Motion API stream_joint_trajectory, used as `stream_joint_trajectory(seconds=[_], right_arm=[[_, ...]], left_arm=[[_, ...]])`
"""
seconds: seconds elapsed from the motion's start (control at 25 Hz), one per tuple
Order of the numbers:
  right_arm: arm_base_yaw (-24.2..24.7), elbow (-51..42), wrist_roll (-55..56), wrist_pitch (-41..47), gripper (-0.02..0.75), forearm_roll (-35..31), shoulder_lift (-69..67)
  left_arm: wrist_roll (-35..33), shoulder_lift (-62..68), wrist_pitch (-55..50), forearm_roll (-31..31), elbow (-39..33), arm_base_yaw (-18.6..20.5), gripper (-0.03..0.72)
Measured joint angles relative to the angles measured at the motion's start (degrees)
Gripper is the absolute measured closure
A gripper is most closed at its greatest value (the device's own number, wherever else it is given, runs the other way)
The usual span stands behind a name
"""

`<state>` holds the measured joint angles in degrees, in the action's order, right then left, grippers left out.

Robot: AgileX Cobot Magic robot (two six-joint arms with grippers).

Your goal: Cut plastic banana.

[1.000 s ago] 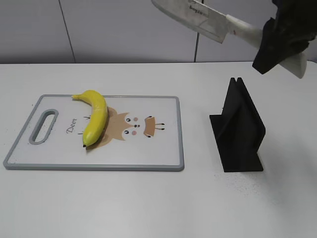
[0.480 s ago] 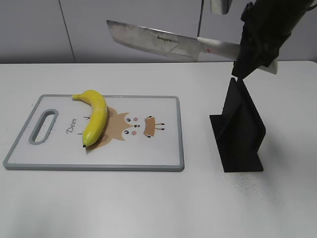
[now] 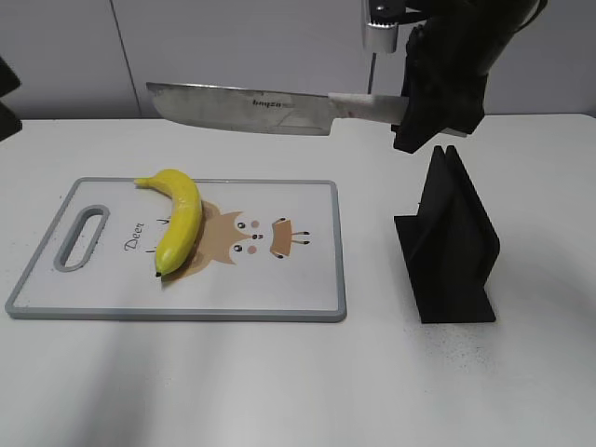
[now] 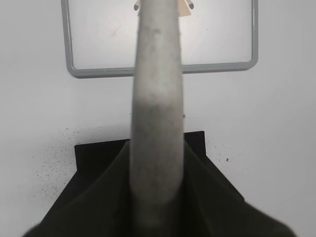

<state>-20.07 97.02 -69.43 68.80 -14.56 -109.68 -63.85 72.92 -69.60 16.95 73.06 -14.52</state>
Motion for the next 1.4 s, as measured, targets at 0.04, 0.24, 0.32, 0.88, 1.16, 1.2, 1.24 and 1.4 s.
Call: stream_joint_trajectory(seconds=[0.04,0.24,0.32,0.88,1.16,1.2,1.24,1.4], right_arm=[[-0.19,0.47,-0.84,-0.06,0.556,-0.02,-0.59],[-2.46,3.76,-2.96,-0.06,0.556,-0.47,-3.98],[-4.03,5.53,-3.17,-0.06,0.556,-0.42,-5.49],[-7.3,12.73,-3.36,-0.82,0.556,-2.56,-11.09],[-7.3,12.73,-3.36,-1.5,0.556,-4.51,-12.54],[-7.3,12.73,-3.42,-1.5,0.556,-4.56,-12.68],[-7.3,12.73,-3.42,-1.54,0.556,-4.56,-12.8],[-7.25,12.79,-3.34,-3.24,0.556,-4.62,-13.26]], left_arm=[[-1.32,1.55,0.0,0.0,0.86,0.0,0.231],[-7.71,8.48,0.66,0.0,5.14,-0.04,0.231],[-10.51,10.1,2.66,0.5,6.01,-0.04,0.231],[-16.15,20.17,10.6,1.31,6.53,-0.11,0.268],[-16.15,23.19,12.92,1.36,6.53,-0.11,0.415],[-16.15,23.48,12.97,1.36,6.53,-0.11,0.46],[-16.15,23.7,13.12,1.38,6.53,-0.11,0.507],[-16.21,24.78,14.28,1.44,6.53,-0.11,0.668]])
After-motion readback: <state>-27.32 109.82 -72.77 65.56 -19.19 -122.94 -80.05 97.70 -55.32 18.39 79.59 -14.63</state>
